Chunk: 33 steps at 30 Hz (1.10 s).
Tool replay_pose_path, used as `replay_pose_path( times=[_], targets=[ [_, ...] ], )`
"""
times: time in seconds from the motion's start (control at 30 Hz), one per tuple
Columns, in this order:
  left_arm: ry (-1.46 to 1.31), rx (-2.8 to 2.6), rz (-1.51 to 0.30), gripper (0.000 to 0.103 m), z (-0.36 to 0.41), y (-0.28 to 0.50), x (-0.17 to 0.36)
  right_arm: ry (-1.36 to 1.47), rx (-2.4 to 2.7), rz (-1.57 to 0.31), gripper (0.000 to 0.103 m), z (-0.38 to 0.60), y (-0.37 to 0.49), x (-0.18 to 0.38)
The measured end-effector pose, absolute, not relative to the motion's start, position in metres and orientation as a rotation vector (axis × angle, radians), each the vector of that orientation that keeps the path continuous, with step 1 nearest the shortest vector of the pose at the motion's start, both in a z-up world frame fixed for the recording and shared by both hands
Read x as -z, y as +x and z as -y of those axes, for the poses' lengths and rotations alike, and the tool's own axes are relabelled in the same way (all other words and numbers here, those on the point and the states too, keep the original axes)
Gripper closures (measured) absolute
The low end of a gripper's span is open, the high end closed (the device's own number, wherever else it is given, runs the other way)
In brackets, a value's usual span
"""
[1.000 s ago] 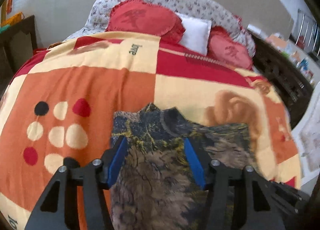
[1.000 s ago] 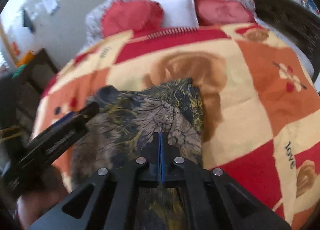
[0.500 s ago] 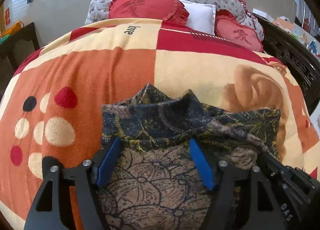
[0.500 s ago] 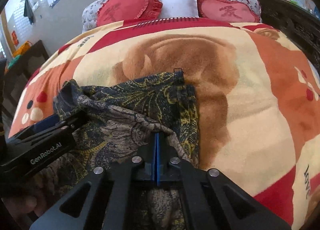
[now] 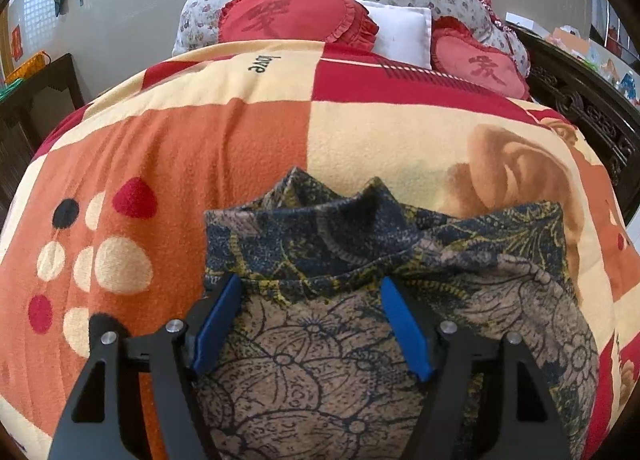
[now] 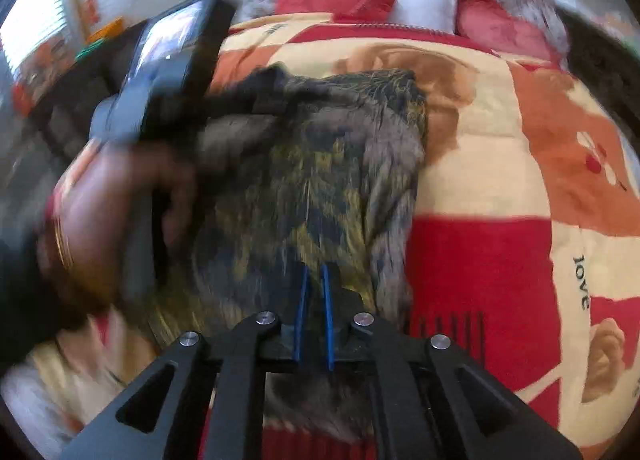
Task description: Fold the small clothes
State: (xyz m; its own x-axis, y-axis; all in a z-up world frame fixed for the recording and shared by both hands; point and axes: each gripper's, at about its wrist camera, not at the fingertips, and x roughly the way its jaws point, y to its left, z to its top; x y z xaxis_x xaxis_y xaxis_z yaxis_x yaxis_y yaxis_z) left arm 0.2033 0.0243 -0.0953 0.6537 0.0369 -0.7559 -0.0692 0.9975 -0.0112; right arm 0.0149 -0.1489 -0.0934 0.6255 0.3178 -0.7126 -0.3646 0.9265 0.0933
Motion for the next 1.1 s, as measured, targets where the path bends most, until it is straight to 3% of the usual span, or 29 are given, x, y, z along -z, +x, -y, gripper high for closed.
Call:
replay_pose_path(
  times=[0.17,1.1],
  targets=[
    [-0.029,-0.067,-0.853,0.027,-0.024,0.203,0.094,0.085,-0.449,-0.803,0.089,0.170,0.022,0.098],
    [-0.009,-0.080,-0.848,0.026,-0.020,0.201,0.093,0.030,-0.419,-0.772,0.089,0.162,0.013,0.097]
  ],
)
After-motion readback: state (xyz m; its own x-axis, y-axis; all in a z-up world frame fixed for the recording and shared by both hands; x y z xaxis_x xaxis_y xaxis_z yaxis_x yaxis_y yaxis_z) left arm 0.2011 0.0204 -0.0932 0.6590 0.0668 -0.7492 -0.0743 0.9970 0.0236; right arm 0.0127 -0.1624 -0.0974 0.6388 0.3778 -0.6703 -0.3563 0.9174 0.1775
